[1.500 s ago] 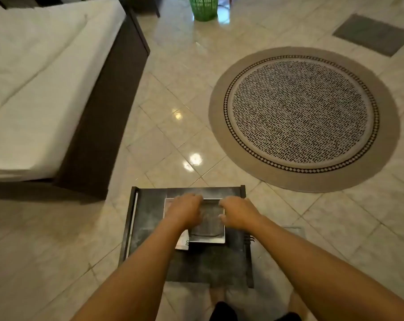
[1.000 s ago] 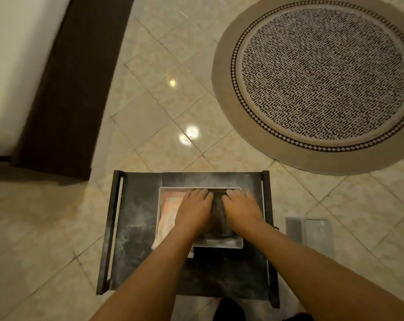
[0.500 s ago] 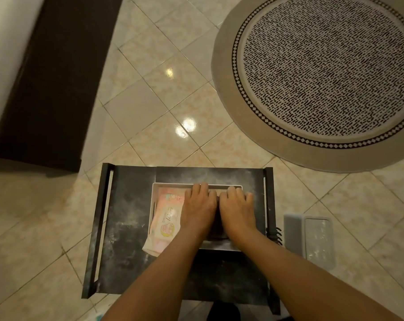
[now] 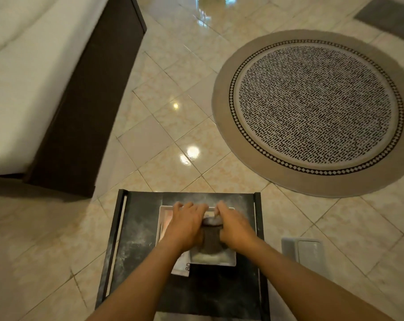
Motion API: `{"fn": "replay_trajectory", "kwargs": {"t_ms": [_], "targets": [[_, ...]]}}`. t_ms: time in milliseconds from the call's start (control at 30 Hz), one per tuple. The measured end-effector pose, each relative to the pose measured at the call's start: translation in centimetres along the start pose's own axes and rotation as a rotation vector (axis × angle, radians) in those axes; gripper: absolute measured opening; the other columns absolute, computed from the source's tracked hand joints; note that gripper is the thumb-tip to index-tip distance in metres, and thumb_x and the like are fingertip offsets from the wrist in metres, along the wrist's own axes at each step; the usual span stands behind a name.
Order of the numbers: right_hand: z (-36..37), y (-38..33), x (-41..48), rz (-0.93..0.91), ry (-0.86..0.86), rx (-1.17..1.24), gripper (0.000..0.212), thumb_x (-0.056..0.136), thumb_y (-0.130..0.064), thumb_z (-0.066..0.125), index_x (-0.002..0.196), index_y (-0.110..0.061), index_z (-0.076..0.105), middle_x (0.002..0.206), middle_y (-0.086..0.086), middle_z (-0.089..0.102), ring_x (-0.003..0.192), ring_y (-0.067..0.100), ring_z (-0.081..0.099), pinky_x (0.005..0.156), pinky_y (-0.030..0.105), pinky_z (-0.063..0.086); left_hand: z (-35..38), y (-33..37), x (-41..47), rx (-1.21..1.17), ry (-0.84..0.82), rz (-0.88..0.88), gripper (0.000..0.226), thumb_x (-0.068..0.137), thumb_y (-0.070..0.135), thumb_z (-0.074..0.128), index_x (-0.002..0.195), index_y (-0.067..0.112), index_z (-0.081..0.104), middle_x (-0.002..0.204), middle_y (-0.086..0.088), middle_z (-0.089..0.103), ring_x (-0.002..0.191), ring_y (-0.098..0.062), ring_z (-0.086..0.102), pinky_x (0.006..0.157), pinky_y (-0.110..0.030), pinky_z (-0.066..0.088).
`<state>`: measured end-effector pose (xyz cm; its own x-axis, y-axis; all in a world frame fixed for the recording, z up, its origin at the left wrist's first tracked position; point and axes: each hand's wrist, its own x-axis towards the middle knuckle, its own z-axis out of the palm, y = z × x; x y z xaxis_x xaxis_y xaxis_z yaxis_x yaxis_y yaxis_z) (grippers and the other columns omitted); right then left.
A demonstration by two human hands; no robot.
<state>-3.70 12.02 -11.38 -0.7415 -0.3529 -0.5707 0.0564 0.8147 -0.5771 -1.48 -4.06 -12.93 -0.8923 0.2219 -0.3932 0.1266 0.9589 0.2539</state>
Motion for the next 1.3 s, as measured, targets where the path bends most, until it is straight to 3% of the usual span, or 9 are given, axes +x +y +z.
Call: {"fn": "replay_trajectory", "kwargs": {"t_ms": [133, 300, 400, 567, 700, 800, 933, 1133, 1300], "targets": [[-4.3, -1.3, -1.8, -0.009, 0.001, 0.177, 0.040, 0.081, -0.005, 0.072, 0.111, -0.024, 0.053, 0.109, 0.005, 0.060, 0.099, 0.023, 0.060, 0.083, 0.039, 0.059, -4.5, 0.7, -0.3, -0.008, -0.073, -0.047, 0.024, 0.088, 0.040, 0.065, 0.107, 0.028, 0.068, 0.114, 0.003, 0.049, 0.114, -0.019, 0.037, 0.098, -0.039, 0.027], [-11.5, -0.7, -4.3, -0.045, -0.019, 0.435, 0.024, 0.087, -0.017, 0.069, 0.111, -0.015, 0.066, 0.103, 0.006, 0.069, 0.096, 0.021, 0.066, 0.084, 0.039, 0.060, -12.4, 3.0, -1.4, -0.819, -0.178, -0.148, 0.014, 0.076, 0.028, 0.067, 0.081, 0.015, 0.065, 0.090, -0.013, 0.062, 0.087, -0.027, 0.059, 0.088, -0.047, 0.051], [-15.4, -0.1, -5.9, -0.048, -0.023, 0.660, 0.026, 0.093, -0.026, 0.064, 0.118, -0.017, 0.062, 0.110, 0.006, 0.069, 0.100, 0.022, 0.068, 0.082, 0.037, 0.061, -15.1, 5.5, -1.8, -1.113, -0.020, -0.195, 0.036, 0.081, 0.040, 0.065, 0.097, 0.008, 0.066, 0.104, -0.021, 0.065, 0.100, -0.037, 0.063, 0.090, -0.045, 0.053], [-20.3, 1.1, -8.1, -0.065, 0.105, 0.951, 0.012, 0.097, -0.018, 0.059, 0.106, -0.023, 0.064, 0.105, 0.007, 0.073, 0.096, 0.020, 0.071, 0.077, 0.037, 0.061, -16.4, 11.8, -0.6, -1.539, 0.127, -0.284, 0.035, 0.091, 0.029, 0.068, 0.123, 0.016, 0.063, 0.115, -0.012, 0.069, 0.104, -0.031, 0.068, 0.078, -0.040, 0.059], [-22.8, 4.9, -9.6, -0.080, 0.152, 0.986, 0.022, 0.095, -0.008, 0.058, 0.112, -0.024, 0.059, 0.112, 0.007, 0.070, 0.099, 0.018, 0.070, 0.076, 0.032, 0.060, -15.0, 17.9, 1.3, -1.440, 0.119, -0.273, 0.036, 0.092, 0.016, 0.067, 0.126, 0.017, 0.057, 0.115, -0.010, 0.069, 0.099, -0.026, 0.071, 0.079, -0.042, 0.061], [-23.9, 9.3, -10.8, -0.042, 0.122, 0.888, 0.052, 0.089, 0.002, 0.062, 0.131, -0.026, 0.048, 0.119, 0.005, 0.064, 0.107, 0.019, 0.064, 0.080, 0.035, 0.059, -13.0, 21.8, 3.0, -1.281, 0.196, -0.277, 0.034, 0.096, 0.012, 0.062, 0.128, 0.018, 0.053, 0.120, -0.007, 0.065, 0.107, -0.022, 0.065, 0.093, -0.048, 0.056], [-23.6, 15.2, -12.2, -0.033, 0.083, 0.804, 0.070, 0.083, 0.013, 0.061, 0.123, -0.042, 0.047, 0.115, -0.008, 0.061, 0.101, 0.011, 0.064, 0.064, 0.025, 0.058, -8.4, 26.1, 4.1, -1.177, 0.225, -0.318, 0.029, 0.098, 0.013, 0.058, 0.124, 0.024, 0.050, 0.118, 0.001, 0.061, 0.109, -0.018, 0.061, 0.095, -0.043, 0.053], [-18.4, 25.4, -12.1, 0.127, 0.104, 0.559, 0.078, 0.078, 0.007, 0.066, 0.138, -0.036, 0.043, 0.104, 0.009, 0.065, 0.093, 0.025, 0.067, 0.077, 0.046, 0.061, 3.1, 29.6, 5.4, -1.071, 0.129, -0.333, 0.023, 0.099, 0.020, 0.056, 0.117, 0.032, 0.049, 0.108, 0.012, 0.059, 0.101, -0.007, 0.057, 0.085, -0.029, 0.051], [-10.5, 35.4, -8.7, 0.204, 0.092, 0.440, 0.074, 0.076, 0.001, 0.069, 0.133, -0.038, 0.045, 0.085, -0.001, 0.064, 0.073, 0.010, 0.064, 0.054, 0.022, 0.051, 15.4, 29.7, 8.5, -0.963, 0.058, -0.352, 0.023, 0.096, 0.021, 0.062, 0.108, 0.036, 0.050, 0.102, 0.014, 0.059, 0.095, -0.005, 0.057, 0.081, -0.024, 0.050]]}}
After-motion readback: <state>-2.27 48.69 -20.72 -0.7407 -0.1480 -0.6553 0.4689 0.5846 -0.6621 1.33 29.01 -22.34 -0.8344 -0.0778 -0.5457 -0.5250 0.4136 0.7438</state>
